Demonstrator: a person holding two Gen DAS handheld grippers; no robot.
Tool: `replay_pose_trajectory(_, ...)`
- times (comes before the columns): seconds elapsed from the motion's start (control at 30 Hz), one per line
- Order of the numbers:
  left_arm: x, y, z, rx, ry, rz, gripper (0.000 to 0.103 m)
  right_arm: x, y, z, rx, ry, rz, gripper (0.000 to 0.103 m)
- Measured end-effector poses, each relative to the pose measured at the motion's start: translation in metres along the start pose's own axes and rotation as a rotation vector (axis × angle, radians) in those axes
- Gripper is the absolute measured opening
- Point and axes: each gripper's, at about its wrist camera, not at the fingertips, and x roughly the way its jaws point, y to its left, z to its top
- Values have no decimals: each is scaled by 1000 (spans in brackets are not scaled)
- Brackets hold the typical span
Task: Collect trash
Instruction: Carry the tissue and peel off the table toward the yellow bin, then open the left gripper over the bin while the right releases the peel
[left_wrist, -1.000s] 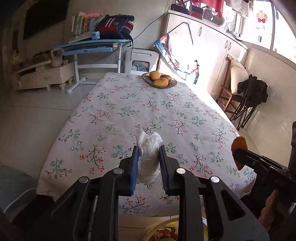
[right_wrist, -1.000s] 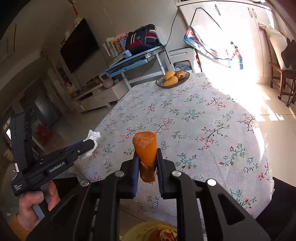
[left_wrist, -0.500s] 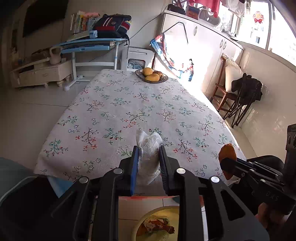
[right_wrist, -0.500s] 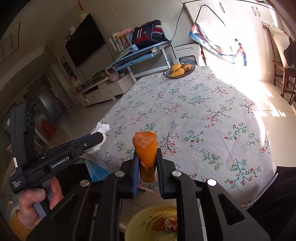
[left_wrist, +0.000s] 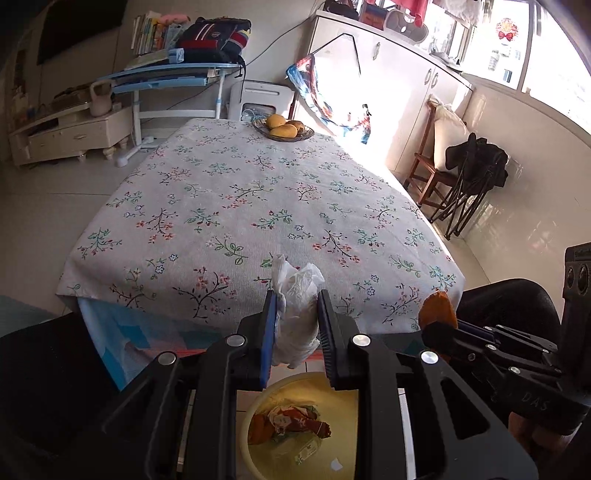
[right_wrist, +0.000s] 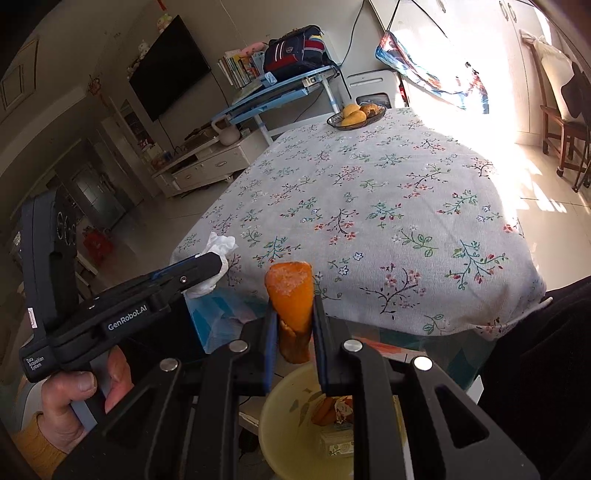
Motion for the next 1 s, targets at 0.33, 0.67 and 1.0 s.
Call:
replay_pose_trajectory(0.33,-5,-11,-28,7,48,-35,21,-9,4,-9,11,8,-4,18)
replay_pose_trajectory(0.67,-17,-20,-43,35,62,-49,21,-12,8,-20,24,39,-25,18)
replay_pose_trajectory(1.0,-22,-24,-65,51,105,-69,21,-19,16,-31,25,52,-41,18)
